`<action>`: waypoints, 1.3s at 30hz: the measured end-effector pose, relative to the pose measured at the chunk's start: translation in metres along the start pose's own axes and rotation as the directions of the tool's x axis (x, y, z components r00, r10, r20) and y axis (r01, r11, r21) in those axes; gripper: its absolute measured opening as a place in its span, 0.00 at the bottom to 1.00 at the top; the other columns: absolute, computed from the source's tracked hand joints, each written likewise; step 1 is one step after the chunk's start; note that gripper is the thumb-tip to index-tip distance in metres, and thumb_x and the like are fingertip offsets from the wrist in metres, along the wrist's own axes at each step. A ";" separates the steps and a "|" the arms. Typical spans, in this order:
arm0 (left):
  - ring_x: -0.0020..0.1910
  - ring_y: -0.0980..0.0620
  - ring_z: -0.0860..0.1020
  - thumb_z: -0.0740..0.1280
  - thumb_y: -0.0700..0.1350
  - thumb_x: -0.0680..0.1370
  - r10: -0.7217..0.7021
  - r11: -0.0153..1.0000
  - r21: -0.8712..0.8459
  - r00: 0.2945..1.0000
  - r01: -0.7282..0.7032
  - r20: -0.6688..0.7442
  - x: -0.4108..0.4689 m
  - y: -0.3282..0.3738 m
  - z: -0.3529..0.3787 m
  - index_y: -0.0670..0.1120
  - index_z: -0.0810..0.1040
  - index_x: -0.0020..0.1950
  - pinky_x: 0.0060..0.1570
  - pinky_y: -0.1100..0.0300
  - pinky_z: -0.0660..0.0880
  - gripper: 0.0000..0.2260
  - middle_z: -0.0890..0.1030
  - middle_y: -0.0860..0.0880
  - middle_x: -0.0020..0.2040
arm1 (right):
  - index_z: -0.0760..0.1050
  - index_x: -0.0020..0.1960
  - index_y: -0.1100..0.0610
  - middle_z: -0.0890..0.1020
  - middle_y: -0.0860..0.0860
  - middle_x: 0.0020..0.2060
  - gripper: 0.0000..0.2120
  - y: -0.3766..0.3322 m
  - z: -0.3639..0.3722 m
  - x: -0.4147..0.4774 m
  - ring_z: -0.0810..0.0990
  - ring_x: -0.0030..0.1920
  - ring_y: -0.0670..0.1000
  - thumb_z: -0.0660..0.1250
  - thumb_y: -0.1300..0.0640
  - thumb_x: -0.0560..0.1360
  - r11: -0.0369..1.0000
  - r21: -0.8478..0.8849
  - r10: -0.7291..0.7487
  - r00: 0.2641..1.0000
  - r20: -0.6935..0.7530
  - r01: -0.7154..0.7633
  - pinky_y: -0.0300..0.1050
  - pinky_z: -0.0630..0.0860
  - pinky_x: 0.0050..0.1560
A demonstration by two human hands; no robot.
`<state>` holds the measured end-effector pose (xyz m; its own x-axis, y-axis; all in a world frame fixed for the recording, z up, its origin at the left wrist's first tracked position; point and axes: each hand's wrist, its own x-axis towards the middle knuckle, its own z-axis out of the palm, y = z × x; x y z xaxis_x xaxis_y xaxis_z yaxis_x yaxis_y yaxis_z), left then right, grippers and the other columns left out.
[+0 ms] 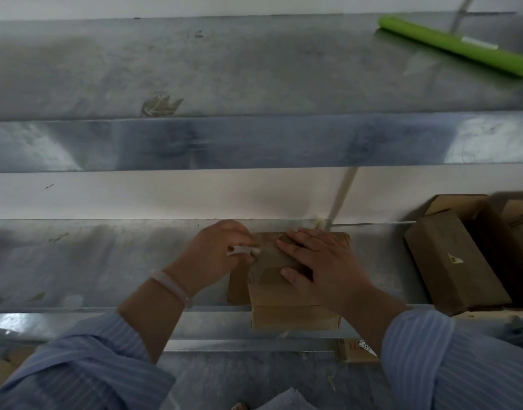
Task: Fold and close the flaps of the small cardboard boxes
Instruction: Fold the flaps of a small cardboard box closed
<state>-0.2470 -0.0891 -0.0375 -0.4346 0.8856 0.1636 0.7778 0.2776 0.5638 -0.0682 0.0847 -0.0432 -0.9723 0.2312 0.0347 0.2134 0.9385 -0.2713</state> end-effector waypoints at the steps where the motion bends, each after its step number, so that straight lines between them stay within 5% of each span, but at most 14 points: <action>1: 0.47 0.60 0.77 0.76 0.43 0.70 0.038 0.999 0.028 0.998 -0.037 -0.047 0.000 0.000 0.002 0.50 0.84 0.49 0.47 0.67 0.76 0.09 0.80 0.55 0.47 | 0.62 0.73 0.38 0.61 0.39 0.75 0.33 0.000 0.000 0.000 0.56 0.75 0.44 0.44 0.30 0.72 1.000 0.004 0.003 1.000 0.003 -0.003 0.42 0.42 0.73; 4: 0.43 0.57 0.79 0.73 0.44 0.70 0.073 0.997 0.044 0.987 -0.067 -0.143 0.002 0.002 0.008 0.47 0.84 0.44 0.45 0.62 0.77 0.04 0.83 0.51 0.43 | 0.64 0.73 0.38 0.64 0.39 0.74 0.31 0.000 0.001 -0.001 0.58 0.75 0.44 0.46 0.31 0.73 1.000 0.012 0.005 1.000 -0.006 -0.005 0.43 0.45 0.74; 9: 0.34 0.49 0.77 0.58 0.44 0.74 0.125 0.963 0.258 0.976 -0.076 -0.180 0.010 0.017 0.012 0.45 0.78 0.44 0.33 0.59 0.72 0.09 0.80 0.49 0.37 | 0.65 0.73 0.41 0.66 0.40 0.72 0.32 0.000 0.001 -0.001 0.60 0.74 0.44 0.49 0.31 0.72 0.999 0.039 -0.006 1.000 -0.011 0.006 0.45 0.48 0.75; 12: 0.31 0.46 0.75 0.63 0.38 0.75 0.094 0.960 0.278 0.981 -0.043 -0.170 0.022 0.020 0.012 0.45 0.74 0.44 0.29 0.58 0.68 0.03 0.78 0.47 0.35 | 0.63 0.74 0.42 0.68 0.39 0.71 0.34 0.001 0.000 -0.002 0.61 0.73 0.43 0.52 0.30 0.71 0.999 0.046 0.014 1.000 -0.026 -0.013 0.39 0.44 0.72; 25: 0.43 0.56 0.77 0.66 0.36 0.76 0.029 1.000 0.002 0.962 -0.030 -0.272 0.037 0.019 0.016 0.47 0.79 0.47 0.43 0.64 0.75 0.07 0.81 0.54 0.44 | 0.63 0.72 0.45 0.70 0.45 0.70 0.37 0.001 -0.002 -0.001 0.64 0.72 0.48 0.53 0.28 0.68 0.995 0.075 0.075 0.997 -0.027 -0.073 0.40 0.49 0.71; 29: 0.43 0.57 0.77 0.66 0.39 0.77 -0.017 0.997 -0.076 0.984 0.003 -0.176 0.040 0.015 0.016 0.48 0.79 0.49 0.43 0.66 0.73 0.05 0.80 0.54 0.44 | 0.67 0.68 0.44 0.70 0.42 0.70 0.33 0.002 0.001 -0.001 0.63 0.73 0.46 0.55 0.29 0.69 0.995 0.087 0.046 0.998 -0.045 -0.042 0.43 0.51 0.72; 33: 0.42 0.62 0.79 0.73 0.45 0.73 -0.199 0.949 -0.250 0.980 0.194 0.004 0.038 0.002 -0.004 0.53 0.78 0.54 0.44 0.71 0.75 0.12 0.81 0.57 0.42 | 0.72 0.62 0.44 0.72 0.40 0.68 0.29 0.002 0.002 0.000 0.65 0.71 0.45 0.57 0.29 0.68 0.993 0.115 0.041 0.996 -0.076 -0.032 0.41 0.52 0.70; 39: 0.39 0.65 0.78 0.74 0.42 0.71 -0.150 0.985 -0.078 0.988 0.153 0.041 0.030 -0.001 -0.006 0.51 0.83 0.44 0.42 0.76 0.71 0.05 0.80 0.60 0.41 | 0.73 0.61 0.44 0.72 0.39 0.68 0.27 0.002 0.001 -0.001 0.65 0.71 0.44 0.58 0.30 0.69 0.993 0.113 0.025 0.996 -0.090 -0.014 0.41 0.53 0.70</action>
<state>-0.2632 -0.0648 -0.0281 -0.5272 0.8486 0.0439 0.6644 0.3794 0.6439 -0.0672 0.0857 -0.0451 -0.9543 0.2763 0.1143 0.2152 0.9000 -0.3790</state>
